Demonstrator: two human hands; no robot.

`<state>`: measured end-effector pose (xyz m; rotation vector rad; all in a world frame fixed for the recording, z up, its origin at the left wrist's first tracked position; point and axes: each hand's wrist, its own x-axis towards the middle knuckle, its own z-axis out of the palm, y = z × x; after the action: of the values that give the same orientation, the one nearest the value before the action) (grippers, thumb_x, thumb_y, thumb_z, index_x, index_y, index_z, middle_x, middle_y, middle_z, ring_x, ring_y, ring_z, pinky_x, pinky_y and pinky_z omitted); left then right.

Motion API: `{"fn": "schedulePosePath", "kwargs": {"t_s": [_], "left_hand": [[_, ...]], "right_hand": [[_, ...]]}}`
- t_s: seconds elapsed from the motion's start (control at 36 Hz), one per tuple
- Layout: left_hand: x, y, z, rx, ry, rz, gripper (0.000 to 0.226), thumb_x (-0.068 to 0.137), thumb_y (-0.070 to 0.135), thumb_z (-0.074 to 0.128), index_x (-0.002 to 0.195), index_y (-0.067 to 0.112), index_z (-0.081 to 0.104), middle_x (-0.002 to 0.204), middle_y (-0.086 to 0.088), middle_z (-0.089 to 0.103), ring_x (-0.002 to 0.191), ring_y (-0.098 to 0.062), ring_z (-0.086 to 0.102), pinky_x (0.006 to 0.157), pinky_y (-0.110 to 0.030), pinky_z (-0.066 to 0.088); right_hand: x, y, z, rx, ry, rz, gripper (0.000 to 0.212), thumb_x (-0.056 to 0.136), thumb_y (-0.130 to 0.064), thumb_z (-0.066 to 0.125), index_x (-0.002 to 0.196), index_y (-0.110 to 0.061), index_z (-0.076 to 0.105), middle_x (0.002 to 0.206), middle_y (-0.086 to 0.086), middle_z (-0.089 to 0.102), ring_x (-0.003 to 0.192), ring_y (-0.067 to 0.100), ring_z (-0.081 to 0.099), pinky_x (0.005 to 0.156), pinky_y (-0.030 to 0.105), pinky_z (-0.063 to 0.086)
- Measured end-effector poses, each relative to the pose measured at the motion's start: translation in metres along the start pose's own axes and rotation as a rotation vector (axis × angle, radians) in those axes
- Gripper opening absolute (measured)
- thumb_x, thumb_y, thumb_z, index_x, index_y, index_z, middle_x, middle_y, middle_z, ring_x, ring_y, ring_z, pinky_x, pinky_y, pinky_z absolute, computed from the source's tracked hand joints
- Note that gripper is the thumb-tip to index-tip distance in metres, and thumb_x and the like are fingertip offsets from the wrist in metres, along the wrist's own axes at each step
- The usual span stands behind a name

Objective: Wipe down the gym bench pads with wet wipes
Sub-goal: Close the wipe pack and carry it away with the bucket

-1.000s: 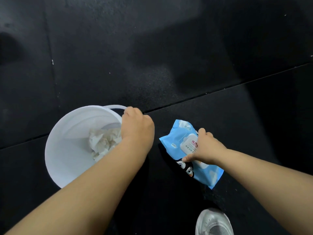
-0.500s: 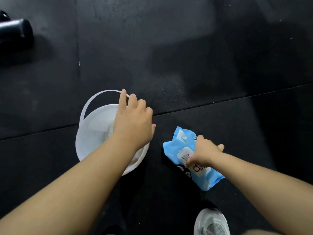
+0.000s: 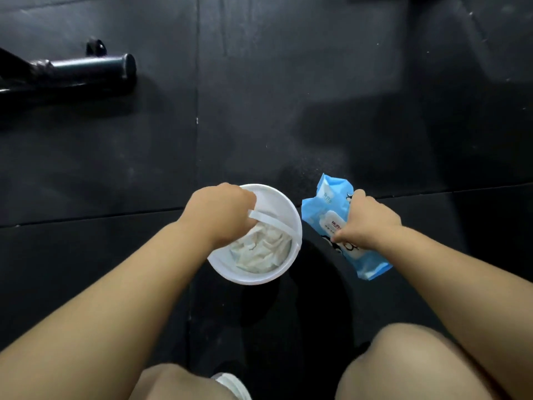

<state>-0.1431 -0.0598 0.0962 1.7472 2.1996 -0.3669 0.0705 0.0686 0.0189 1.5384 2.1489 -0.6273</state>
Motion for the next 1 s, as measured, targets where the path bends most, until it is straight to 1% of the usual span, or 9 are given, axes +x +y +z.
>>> {"fn": "schedulePosePath", "kwargs": {"t_s": [0.06,0.14,0.33,0.42,0.53,0.61,0.78,0.89,1.0], "left_hand": [[-0.006,0.001,-0.005,-0.016,-0.068,0.0,0.024,0.089,0.036,0.05,0.068,0.027,0.041,0.071,0.007,0.046,0.065,-0.014,0.046,0.053,-0.027,0.034],[-0.016,0.006,-0.019,-0.081,-0.114,-0.03,0.013,0.088,0.033,0.051,0.077,0.026,0.05,0.069,0.007,0.043,0.058,-0.008,0.038,0.05,-0.025,0.029],[-0.049,0.014,-0.086,-0.171,-0.113,-0.083,0.028,0.092,0.044,0.046,0.073,0.023,0.048,0.067,0.007,0.046,0.063,-0.01,0.045,0.048,-0.024,0.026],[-0.072,0.019,-0.124,-0.197,-0.178,-0.11,0.026,0.093,0.044,0.045,0.079,0.023,0.052,0.069,0.008,0.047,0.07,-0.013,0.049,0.051,-0.025,0.029],[-0.11,0.028,-0.185,-0.243,-0.249,-0.142,0.026,0.094,0.044,0.046,0.078,0.023,0.051,0.071,0.007,0.049,0.06,-0.007,0.043,0.052,-0.025,0.034],[-0.139,0.037,-0.24,-0.249,-0.267,-0.132,0.022,0.093,0.042,0.047,0.087,0.023,0.057,0.072,0.008,0.048,0.061,-0.007,0.044,0.059,-0.027,0.04],[-0.192,0.057,-0.355,-0.26,-0.212,-0.133,0.022,0.092,0.041,0.05,0.102,0.025,0.062,0.071,0.012,0.044,0.073,-0.016,0.05,0.063,-0.028,0.041],[-0.219,0.068,-0.417,-0.255,-0.142,-0.139,0.023,0.089,0.045,0.052,0.09,0.023,0.059,0.084,0.005,0.056,0.075,-0.018,0.053,0.06,-0.027,0.039],[-0.238,0.076,-0.465,-0.268,-0.04,-0.137,0.028,0.087,0.041,0.055,0.075,0.016,0.055,0.073,0.004,0.055,0.069,-0.019,0.053,0.052,-0.025,0.034]], "right_hand": [[-0.007,-0.004,-0.011,-0.032,0.011,-0.003,0.072,0.053,-0.05,0.082,0.097,-0.019,0.034,0.092,-0.001,0.049,0.086,0.023,0.056,0.074,0.04,0.051],[-0.024,-0.008,-0.031,-0.06,-0.001,0.012,0.068,0.055,-0.046,0.081,0.095,-0.019,0.034,0.088,-0.002,0.047,0.085,0.023,0.055,0.07,0.038,0.049],[-0.084,0.0,-0.095,-0.049,-0.042,0.086,0.063,0.059,-0.042,0.078,0.097,-0.019,0.034,0.092,-0.001,0.047,0.089,0.024,0.052,0.071,0.038,0.046],[-0.12,0.003,-0.131,-0.046,-0.061,0.11,0.063,0.06,-0.042,0.078,0.098,-0.018,0.034,0.095,0.0,0.047,0.09,0.024,0.053,0.074,0.04,0.048],[-0.174,0.008,-0.186,-0.04,-0.081,0.127,0.064,0.06,-0.043,0.077,0.1,-0.018,0.034,0.097,0.001,0.048,0.09,0.024,0.055,0.078,0.043,0.051],[-0.218,0.012,-0.235,-0.03,-0.075,0.134,0.065,0.06,-0.045,0.078,0.099,-0.018,0.034,0.096,0.0,0.047,0.089,0.023,0.055,0.077,0.043,0.052],[-0.304,0.019,-0.34,-0.015,-0.024,0.113,0.063,0.064,-0.051,0.075,0.097,-0.016,0.033,0.092,0.0,0.049,0.08,0.022,0.057,0.064,0.036,0.05],[-0.351,0.026,-0.397,-0.034,0.026,0.097,0.061,0.066,-0.052,0.072,0.096,-0.016,0.033,0.09,0.0,0.05,0.076,0.022,0.057,0.058,0.033,0.046],[-0.389,0.033,-0.439,-0.023,0.092,0.107,0.06,0.067,-0.05,0.072,0.097,-0.015,0.034,0.088,0.0,0.05,0.074,0.02,0.056,0.054,0.031,0.042]]}}
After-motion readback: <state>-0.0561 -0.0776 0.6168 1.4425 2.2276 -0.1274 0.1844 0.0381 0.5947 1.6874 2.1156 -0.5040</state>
